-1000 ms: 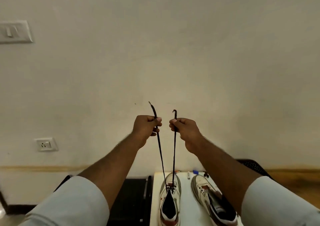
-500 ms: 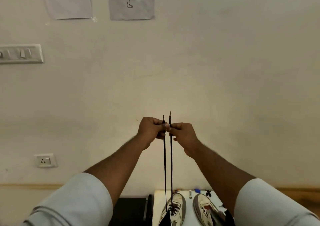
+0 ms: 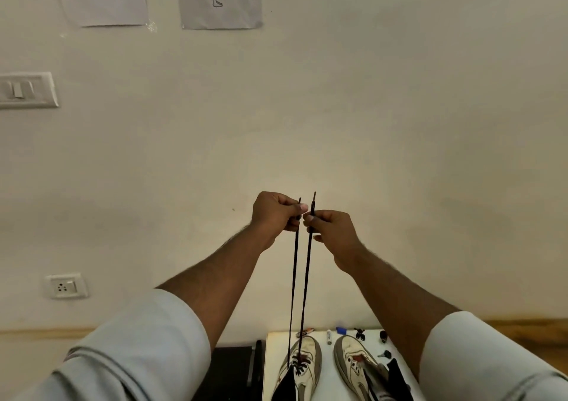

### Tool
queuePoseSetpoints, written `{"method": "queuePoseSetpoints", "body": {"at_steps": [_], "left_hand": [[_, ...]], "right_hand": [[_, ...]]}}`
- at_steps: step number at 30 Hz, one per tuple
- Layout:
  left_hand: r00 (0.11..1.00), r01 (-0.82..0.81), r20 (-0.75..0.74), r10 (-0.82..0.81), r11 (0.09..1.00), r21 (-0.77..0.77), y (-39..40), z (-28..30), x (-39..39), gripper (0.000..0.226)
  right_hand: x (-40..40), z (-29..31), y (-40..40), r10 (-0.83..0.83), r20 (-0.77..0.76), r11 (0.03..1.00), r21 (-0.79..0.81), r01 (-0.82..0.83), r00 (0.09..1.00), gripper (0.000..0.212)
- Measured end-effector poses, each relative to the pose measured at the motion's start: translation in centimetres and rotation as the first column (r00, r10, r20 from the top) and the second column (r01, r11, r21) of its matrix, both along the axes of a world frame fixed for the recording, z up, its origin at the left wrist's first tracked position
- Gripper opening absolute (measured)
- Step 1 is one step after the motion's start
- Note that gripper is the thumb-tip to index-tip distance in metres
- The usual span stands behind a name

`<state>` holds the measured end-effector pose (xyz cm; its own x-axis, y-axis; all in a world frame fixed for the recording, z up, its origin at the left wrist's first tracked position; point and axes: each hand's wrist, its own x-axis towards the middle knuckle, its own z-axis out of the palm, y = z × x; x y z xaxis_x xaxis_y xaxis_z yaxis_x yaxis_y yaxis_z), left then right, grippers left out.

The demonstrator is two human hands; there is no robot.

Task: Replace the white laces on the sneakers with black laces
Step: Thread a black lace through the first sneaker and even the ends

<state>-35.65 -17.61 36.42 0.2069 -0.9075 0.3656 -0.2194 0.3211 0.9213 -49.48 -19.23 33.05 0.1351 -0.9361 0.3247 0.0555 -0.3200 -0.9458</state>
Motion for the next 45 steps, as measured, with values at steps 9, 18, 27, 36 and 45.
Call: {"method": "queuePoseSetpoints", "body": {"at_steps": [9,18,27,36,45], "left_hand": [[0.994,-0.016,0.104,0.017,1.000,-0.017,-0.6,0.4,-0.4,0.009],[0.994,-0.043,0.095,0.048,0.998,-0.054,-1.0,0.5,-0.6,0.010],[0.991,-0.104,-0.088,0.105,0.994,0.016,-0.2,-0.2,0.7,0.029],[0.989,-0.120,-0.085,0.124,0.992,0.050,1.0,-6.2,0.5,0.027],[0.977,0.183,-0.157,-0.144,0.945,0.271,1.7,-17.3,-1.4,0.030]], "right_hand": [[0.0,0.3,0.0,0.017,-0.084,1.000,-0.007,-0.017,0.996,0.015],[0.7,0.0,-0.1,0.078,-0.171,0.997,-0.005,-0.080,0.982,0.017],[0.7,0.2,0.0,0.102,-0.215,0.994,-0.026,-0.110,0.971,0.019],[1.1,-0.6,-0.2,0.008,-0.171,0.996,-0.085,-0.023,0.985,0.020],[3.4,-4.7,-1.2,0.057,-0.110,0.998,0.036,-0.054,0.992,0.024]]}}
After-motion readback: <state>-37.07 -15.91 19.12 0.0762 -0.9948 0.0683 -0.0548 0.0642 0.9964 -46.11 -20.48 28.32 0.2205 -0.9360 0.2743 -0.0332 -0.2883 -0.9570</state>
